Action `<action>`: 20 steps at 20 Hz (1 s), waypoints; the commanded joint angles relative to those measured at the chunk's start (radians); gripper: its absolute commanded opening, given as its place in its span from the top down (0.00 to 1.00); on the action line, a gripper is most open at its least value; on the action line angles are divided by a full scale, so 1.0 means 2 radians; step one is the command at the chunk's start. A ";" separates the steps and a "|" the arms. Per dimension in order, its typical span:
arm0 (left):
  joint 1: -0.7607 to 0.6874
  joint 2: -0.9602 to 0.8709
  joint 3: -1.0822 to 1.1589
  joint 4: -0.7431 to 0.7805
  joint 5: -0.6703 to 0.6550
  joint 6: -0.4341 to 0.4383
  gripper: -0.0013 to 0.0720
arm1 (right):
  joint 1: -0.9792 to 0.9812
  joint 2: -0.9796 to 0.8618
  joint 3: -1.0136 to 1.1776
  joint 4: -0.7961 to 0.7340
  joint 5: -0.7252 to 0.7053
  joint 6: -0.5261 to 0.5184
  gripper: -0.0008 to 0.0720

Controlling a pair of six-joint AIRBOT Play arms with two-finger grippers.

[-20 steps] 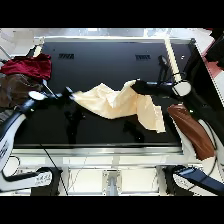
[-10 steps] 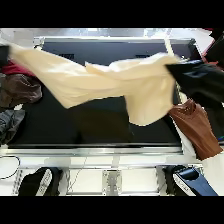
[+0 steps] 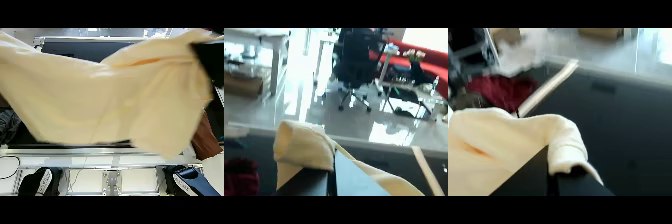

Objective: Fold the shirts.

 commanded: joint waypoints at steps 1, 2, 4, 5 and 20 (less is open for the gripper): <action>-0.021 -0.121 0.009 0.034 -0.037 -0.016 0.97 | 0.000 -0.100 -0.036 -0.001 0.056 0.009 0.97; -0.032 -0.165 0.009 0.034 -0.031 -0.016 0.97 | 0.000 -0.137 -0.058 -0.002 0.040 0.007 0.97; -0.057 -0.254 0.009 0.033 -0.008 -0.016 0.97 | 0.000 -0.213 -0.085 -0.002 -0.008 0.007 0.97; -0.069 -0.297 0.009 0.033 0.005 -0.016 0.97 | 0.000 -0.257 -0.090 -0.002 -0.045 0.007 0.97; 0.121 -0.168 0.001 0.030 0.038 -0.016 0.03 | -0.177 -0.207 0.004 -0.092 -0.018 0.005 0.37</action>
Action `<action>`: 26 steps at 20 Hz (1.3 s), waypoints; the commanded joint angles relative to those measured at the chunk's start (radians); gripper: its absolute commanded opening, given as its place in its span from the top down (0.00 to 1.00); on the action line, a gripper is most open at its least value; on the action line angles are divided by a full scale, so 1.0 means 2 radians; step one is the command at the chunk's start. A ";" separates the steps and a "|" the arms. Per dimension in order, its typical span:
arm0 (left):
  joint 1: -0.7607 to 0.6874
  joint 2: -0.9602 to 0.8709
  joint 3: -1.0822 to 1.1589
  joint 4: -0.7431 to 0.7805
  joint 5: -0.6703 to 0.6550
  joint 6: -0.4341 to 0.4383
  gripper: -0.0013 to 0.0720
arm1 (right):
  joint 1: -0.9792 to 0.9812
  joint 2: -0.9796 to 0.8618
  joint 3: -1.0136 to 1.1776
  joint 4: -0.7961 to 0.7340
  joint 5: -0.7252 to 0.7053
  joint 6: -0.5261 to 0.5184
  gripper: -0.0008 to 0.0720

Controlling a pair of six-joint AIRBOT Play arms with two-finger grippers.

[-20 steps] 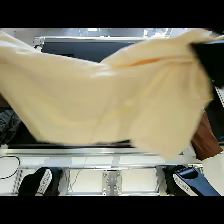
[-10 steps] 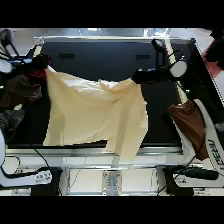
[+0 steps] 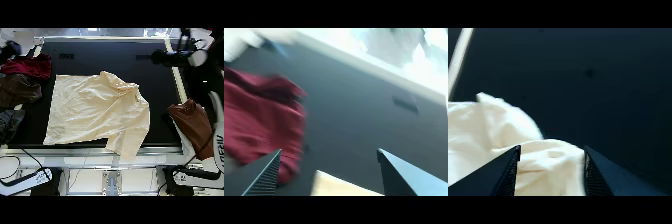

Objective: Fold the shirts.

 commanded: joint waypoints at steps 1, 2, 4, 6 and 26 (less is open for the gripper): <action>0.109 0.102 -0.040 0.001 -0.072 0.000 0.03 | -0.079 0.088 -0.001 -0.047 0.124 -0.018 0.37; 0.140 0.134 -0.077 0.001 -0.085 0.000 0.03 | -0.102 0.112 -0.026 -0.046 0.136 -0.023 0.37; 0.191 0.200 -0.177 0.000 -0.101 -0.019 0.03 | -0.138 0.159 -0.116 -0.034 0.121 -0.023 0.37; 0.224 0.264 -0.284 0.000 -0.101 -0.090 0.03 | -0.163 0.198 -0.248 0.004 0.068 0.008 0.37; 0.236 0.332 -0.408 -0.052 -0.254 -0.131 0.03 | -0.132 0.007 -0.512 0.259 0.089 -0.121 0.37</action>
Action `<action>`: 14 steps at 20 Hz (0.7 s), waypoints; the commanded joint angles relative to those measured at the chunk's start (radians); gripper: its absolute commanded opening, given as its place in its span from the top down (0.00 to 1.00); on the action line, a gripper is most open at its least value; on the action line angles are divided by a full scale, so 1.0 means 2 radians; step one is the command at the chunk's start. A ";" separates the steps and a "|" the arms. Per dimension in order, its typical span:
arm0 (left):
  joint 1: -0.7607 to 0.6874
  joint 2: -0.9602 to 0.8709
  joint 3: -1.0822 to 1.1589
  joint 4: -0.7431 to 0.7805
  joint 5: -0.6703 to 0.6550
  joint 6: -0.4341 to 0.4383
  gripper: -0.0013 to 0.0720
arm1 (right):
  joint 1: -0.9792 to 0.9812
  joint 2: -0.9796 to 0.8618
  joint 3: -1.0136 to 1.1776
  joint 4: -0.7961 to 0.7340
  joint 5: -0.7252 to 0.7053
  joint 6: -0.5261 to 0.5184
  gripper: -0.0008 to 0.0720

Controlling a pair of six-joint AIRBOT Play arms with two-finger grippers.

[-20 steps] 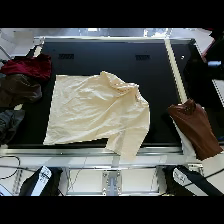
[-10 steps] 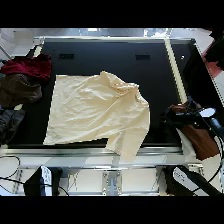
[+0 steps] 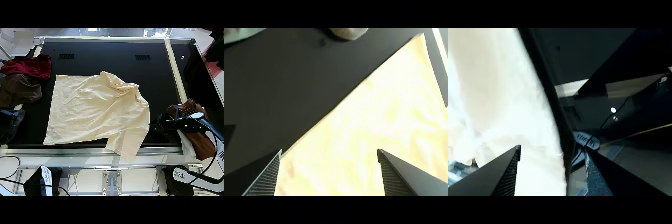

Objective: Fold the shirts.

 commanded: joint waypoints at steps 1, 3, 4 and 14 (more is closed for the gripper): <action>0.001 0.000 0.000 -0.001 -0.028 0.002 0.03 | 0.042 -0.026 -0.001 0.013 -0.014 -0.015 0.38; 0.001 0.000 0.000 0.001 -0.033 0.002 0.03 | 0.076 -0.031 -0.001 0.015 -0.041 -0.014 0.39; 0.001 0.000 0.000 0.011 -0.037 0.002 0.03 | 0.088 -0.031 -0.001 0.019 -0.050 -0.014 0.39; -0.002 0.000 -0.188 0.008 -0.041 -0.131 0.03 | 0.096 0.027 -0.001 0.054 -0.041 -0.027 0.97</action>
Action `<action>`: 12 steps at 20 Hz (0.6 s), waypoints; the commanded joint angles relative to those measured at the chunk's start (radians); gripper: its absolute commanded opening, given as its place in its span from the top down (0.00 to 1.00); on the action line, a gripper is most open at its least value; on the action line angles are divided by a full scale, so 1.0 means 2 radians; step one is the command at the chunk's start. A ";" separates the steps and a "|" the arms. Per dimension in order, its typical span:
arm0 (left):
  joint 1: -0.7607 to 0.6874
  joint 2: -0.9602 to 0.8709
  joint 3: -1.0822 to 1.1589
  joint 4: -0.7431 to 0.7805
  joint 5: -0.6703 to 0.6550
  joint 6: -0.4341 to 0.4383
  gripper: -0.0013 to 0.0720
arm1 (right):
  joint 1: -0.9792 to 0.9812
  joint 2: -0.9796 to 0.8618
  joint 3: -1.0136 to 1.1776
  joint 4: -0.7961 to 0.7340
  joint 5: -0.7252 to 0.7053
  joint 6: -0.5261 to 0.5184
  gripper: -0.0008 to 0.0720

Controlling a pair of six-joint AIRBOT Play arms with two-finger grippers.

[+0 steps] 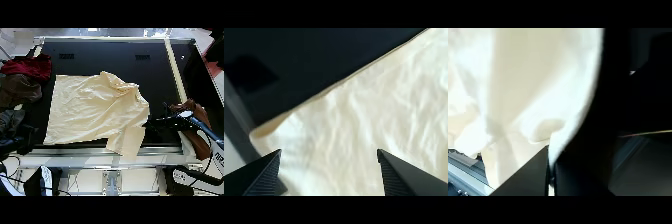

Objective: Fold the shirts.

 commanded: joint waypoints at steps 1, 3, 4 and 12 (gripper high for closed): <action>0.000 0.000 -0.062 -0.015 0.009 -0.048 0.03 | 0.002 0.029 0.000 0.006 0.000 -0.004 0.97; 0.000 0.000 -0.064 -0.015 0.017 -0.065 0.03 | 0.002 0.040 0.000 0.005 -0.003 -0.005 0.97; 0.000 0.000 -0.064 -0.012 0.020 -0.074 0.03 | 0.002 0.043 0.000 0.005 -0.006 -0.005 0.97; 0.000 -0.052 -0.065 -0.020 0.057 -0.037 0.14 | 0.002 0.046 0.000 0.005 -0.009 -0.018 0.97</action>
